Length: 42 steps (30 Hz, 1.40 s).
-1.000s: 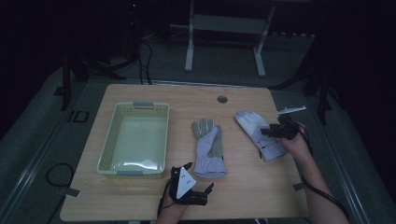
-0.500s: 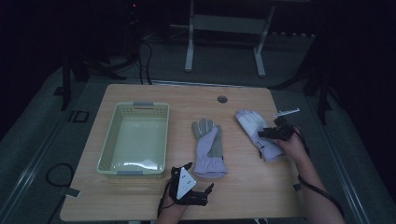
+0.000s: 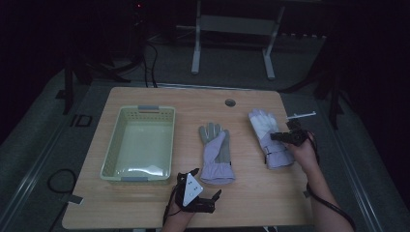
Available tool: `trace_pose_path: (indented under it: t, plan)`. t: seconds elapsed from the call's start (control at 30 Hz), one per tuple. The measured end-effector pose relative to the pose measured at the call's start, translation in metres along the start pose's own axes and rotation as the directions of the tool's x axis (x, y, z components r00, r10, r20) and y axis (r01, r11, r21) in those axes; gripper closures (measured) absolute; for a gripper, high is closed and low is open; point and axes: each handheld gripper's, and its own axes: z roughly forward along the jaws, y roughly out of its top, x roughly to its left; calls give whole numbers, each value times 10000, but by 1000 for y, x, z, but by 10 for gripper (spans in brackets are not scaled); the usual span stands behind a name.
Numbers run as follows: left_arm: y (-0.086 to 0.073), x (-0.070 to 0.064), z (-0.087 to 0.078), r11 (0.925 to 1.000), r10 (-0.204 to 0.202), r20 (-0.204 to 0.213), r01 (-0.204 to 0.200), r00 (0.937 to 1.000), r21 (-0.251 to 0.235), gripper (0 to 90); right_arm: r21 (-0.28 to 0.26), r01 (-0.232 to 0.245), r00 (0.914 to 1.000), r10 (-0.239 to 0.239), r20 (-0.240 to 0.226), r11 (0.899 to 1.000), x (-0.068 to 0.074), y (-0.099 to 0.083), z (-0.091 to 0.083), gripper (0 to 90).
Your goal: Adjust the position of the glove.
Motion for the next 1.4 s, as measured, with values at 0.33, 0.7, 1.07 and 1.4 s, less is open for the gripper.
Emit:
trace_pose_path:
  t: [0.33,0.7,1.07,1.4]
  plan:
    - [0,0,0,10000,15,-40,-15,10000,12,0,-1069,-463,9987,482,161,9932,19,7,-53,791]
    - [0,0,0,10000,24,-52,-23,10000,12,0,-2087,-784,9914,982,861,9748,35,-7,-102,791]
    - [0,0,0,10000,36,-60,-36,10000,24,0,-1938,-962,9813,1256,1455,9763,40,-46,-100,790]
    - [0,0,0,10000,-8,-43,8,10000,37,0,-1465,-1543,9751,1745,1366,9771,32,-68,-70,786]
